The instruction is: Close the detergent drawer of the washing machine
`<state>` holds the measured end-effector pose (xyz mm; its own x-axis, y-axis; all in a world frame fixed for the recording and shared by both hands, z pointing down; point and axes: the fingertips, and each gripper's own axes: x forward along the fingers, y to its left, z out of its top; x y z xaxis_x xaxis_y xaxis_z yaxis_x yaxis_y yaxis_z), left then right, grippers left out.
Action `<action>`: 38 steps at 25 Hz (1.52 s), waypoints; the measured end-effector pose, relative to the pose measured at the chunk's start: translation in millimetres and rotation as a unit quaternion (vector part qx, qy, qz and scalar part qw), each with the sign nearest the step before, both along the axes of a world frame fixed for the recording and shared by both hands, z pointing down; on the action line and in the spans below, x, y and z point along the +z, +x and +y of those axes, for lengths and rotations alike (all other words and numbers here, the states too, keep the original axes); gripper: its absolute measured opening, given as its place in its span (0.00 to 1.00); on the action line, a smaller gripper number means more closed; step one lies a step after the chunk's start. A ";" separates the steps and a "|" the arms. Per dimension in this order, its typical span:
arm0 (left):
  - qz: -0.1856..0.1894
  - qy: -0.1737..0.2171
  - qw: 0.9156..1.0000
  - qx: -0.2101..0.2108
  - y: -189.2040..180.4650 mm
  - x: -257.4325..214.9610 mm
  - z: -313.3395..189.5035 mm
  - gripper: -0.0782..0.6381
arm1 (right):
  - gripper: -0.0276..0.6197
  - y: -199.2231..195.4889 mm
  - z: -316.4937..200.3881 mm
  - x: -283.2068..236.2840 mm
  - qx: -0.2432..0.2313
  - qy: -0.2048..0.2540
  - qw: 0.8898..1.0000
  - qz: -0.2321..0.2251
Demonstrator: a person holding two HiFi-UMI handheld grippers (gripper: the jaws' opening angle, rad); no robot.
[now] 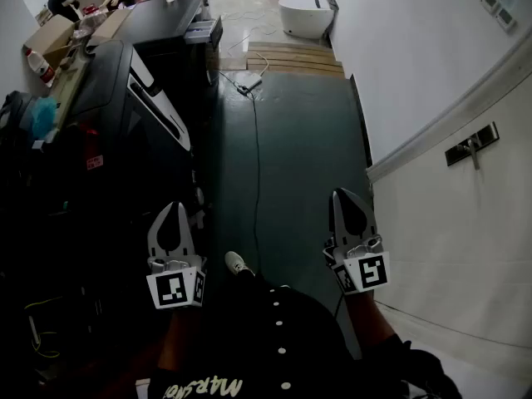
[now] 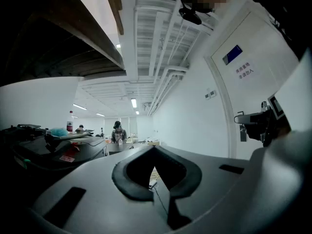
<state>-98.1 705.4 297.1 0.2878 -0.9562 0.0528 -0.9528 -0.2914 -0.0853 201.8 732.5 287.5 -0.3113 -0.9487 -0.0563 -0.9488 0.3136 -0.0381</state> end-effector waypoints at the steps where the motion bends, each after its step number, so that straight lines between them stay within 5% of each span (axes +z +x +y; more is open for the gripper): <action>1: -0.004 -0.002 1.000 0.000 0.0 0.7 -2.0 0.12 | 0.09 -1.5 -2.2 -1.8 -0.003 0.005 1.000 -0.005; 10: 0.005 -0.009 1.000 0.005 1.2 5.3 -13.9 0.12 | 0.09 -2.4 -10.7 0.4 0.003 0.003 0.999 -0.036; 17: 0.007 -0.008 1.000 0.020 1.0 6.8 -24.9 0.12 | 0.10 -14.8 -20.6 7.1 -0.005 -0.008 1.000 -0.018; 20: 0.009 -0.007 1.000 0.027 -4.2 6.3 -33.0 0.12 | 0.33 -23.5 -31.1 4.5 -0.007 -0.009 0.999 -0.036; 38: 0.015 -0.033 0.998 0.042 -48.3 19.5 -82.2 0.12 | 0.36 -72.1 -83.0 20.4 0.003 -0.038 0.999 0.006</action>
<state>-146.4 623.1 316.6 0.3686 -0.9237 0.1045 -0.9268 -0.3738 -0.0350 129.7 649.5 307.9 -0.3062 -0.9518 0.0195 -0.9510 0.3049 -0.0510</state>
